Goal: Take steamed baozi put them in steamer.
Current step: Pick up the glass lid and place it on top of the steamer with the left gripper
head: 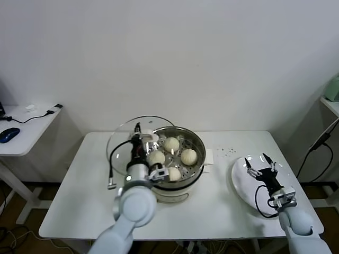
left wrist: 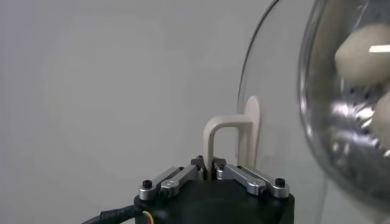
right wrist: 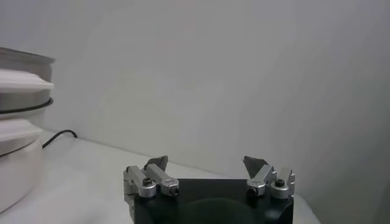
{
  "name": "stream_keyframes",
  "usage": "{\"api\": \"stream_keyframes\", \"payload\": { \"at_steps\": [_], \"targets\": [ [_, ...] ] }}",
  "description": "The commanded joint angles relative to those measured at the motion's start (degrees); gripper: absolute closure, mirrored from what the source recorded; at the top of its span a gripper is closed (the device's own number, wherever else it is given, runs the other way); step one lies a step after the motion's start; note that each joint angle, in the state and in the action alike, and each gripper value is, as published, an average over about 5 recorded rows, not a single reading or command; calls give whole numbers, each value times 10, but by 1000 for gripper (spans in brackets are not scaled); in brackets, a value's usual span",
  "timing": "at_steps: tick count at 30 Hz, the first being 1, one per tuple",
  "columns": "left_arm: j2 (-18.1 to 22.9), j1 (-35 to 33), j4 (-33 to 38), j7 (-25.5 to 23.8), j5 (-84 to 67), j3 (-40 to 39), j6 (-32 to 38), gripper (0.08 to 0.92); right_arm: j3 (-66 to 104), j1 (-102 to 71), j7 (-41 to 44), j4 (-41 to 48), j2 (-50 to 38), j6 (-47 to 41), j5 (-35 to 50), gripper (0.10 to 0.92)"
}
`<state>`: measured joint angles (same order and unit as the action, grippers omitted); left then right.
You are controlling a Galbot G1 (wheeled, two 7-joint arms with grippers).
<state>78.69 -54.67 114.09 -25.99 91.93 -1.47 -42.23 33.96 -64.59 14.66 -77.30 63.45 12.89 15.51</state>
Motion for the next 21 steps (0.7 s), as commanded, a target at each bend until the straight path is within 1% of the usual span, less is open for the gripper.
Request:
{"api": "stream_keyframes", "payload": {
  "at_steps": [1,4,8,21],
  "targets": [
    [103,41,-125,32,39,-61,-13,849,11,-2,1,4,2,1,-2,203],
    [119,43,-143,44,38,-58,-9,849,14,-3,2,6,1,1,-2,203],
    [129,52,-164,44,37,-63,-11,849,16,-5,2,5,0,2,-1,203],
    [128,40,-193,70,13,-53,-22,849,26,-11,9,5,-3,4,0,203]
  ]
}}
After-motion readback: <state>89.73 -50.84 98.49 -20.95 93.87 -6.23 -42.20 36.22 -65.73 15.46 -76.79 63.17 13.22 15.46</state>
